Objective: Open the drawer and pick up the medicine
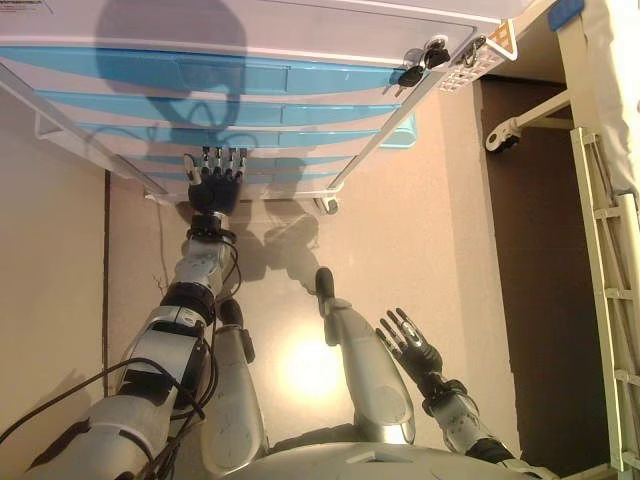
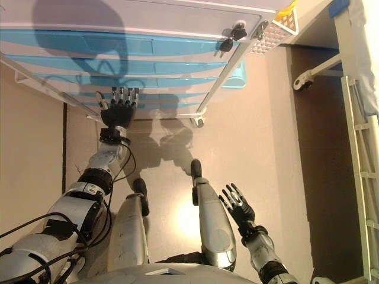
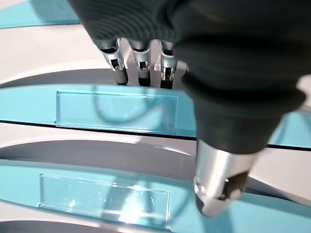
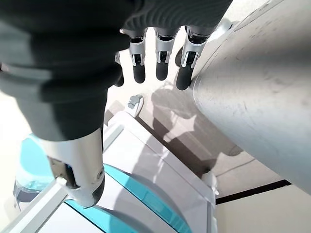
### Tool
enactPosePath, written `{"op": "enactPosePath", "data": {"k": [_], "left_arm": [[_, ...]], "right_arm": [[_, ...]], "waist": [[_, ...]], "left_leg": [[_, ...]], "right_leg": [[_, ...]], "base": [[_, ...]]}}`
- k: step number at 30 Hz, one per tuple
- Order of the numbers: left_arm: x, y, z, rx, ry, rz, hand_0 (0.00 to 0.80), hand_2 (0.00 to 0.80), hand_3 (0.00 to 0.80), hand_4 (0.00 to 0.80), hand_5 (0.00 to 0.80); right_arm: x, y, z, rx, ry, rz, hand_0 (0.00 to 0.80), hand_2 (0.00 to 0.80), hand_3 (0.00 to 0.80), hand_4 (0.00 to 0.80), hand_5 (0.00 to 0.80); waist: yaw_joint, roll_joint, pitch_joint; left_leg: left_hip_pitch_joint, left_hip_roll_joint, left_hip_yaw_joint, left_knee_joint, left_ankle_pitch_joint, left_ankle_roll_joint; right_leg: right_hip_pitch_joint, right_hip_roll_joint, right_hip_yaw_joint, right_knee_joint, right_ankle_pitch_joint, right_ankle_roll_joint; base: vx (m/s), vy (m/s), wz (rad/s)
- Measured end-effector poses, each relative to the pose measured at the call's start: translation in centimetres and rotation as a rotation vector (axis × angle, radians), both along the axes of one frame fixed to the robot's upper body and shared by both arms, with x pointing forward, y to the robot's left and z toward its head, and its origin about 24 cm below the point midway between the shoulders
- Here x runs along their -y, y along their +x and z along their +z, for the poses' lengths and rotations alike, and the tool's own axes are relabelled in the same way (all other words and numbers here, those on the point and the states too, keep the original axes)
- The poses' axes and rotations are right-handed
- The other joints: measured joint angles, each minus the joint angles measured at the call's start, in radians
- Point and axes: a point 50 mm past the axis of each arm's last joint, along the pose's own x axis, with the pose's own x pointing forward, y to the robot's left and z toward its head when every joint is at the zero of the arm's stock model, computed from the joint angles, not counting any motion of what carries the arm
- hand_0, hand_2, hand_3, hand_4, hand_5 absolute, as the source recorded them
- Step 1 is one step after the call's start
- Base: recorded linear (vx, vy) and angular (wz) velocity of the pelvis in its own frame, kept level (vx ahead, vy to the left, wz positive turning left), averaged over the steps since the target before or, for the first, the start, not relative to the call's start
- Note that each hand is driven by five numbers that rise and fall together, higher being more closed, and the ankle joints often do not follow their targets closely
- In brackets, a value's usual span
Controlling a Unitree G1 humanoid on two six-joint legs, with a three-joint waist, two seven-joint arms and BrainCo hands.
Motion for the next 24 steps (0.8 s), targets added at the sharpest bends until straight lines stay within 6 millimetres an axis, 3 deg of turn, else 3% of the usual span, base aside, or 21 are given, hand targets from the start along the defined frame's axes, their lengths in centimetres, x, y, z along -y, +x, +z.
{"op": "enactPosePath", "data": {"k": [1,2,3,12,24], "left_arm": [[0.0,0.0,0.1,0.017,0.003,0.004,0.408,0.408,0.408,0.408,0.408],[0.0,-0.1,0.2,0.033,0.006,0.008,0.715,0.715,0.715,0.715,0.715],[0.0,0.0,0.3,0.04,0.007,0.008,0.8,0.8,0.8,0.8,0.8],[0.0,-0.1,0.4,0.041,0.014,0.018,0.8,0.8,0.8,0.8,0.8],[0.3,-1.4,-2.2,0.0,0.013,-0.029,0.8,0.8,0.8,0.8,0.8]], "right_arm": [[0.0,0.0,0.0,0.004,0.0,-0.001,0.0,0.0,0.0,0.0,0.0],[0.0,0.0,0.1,0.008,-0.002,-0.001,0.0,0.0,0.0,0.0,0.0],[0.0,0.1,0.1,0.009,-0.002,-0.002,0.0,0.0,0.0,0.0,0.0],[0.0,0.0,0.0,0.006,-0.008,0.001,0.0,0.0,0.0,0.0,0.0],[0.3,-0.1,-0.1,-0.014,-0.035,0.009,0.0,0.0,0.0,0.0,0.0]], "waist": [[0.0,-0.001,0.006],[0.0,-0.002,0.011],[0.0,-0.003,0.015],[0.002,-0.005,0.019],[0.026,0.002,0.023]], "left_leg": [[0.0,0.0,0.0,0.0,0.0,0.0],[0.0,0.0,0.0,-0.001,0.0,0.0],[0.0,0.0,0.0,-0.002,0.0,0.0],[0.018,0.0,-0.002,-0.031,0.004,-0.005],[0.065,-0.002,-0.016,-0.095,0.041,-0.018]], "right_leg": [[0.0,0.0,0.0,0.0,0.0,0.0],[0.0,0.0,0.0,-0.001,0.0,0.0],[0.0,0.0,-0.001,-0.002,0.002,-0.002],[0.011,0.0,-0.007,-0.011,0.005,-0.007],[0.054,0.0,-0.029,-0.046,0.01,-0.015]], "base": [[0.0,0.0,0.0],[0.0,0.0,0.0],[0.0,0.0,0.0],[-0.001,-0.002,0.01],[-0.005,-0.005,0.03]]}}
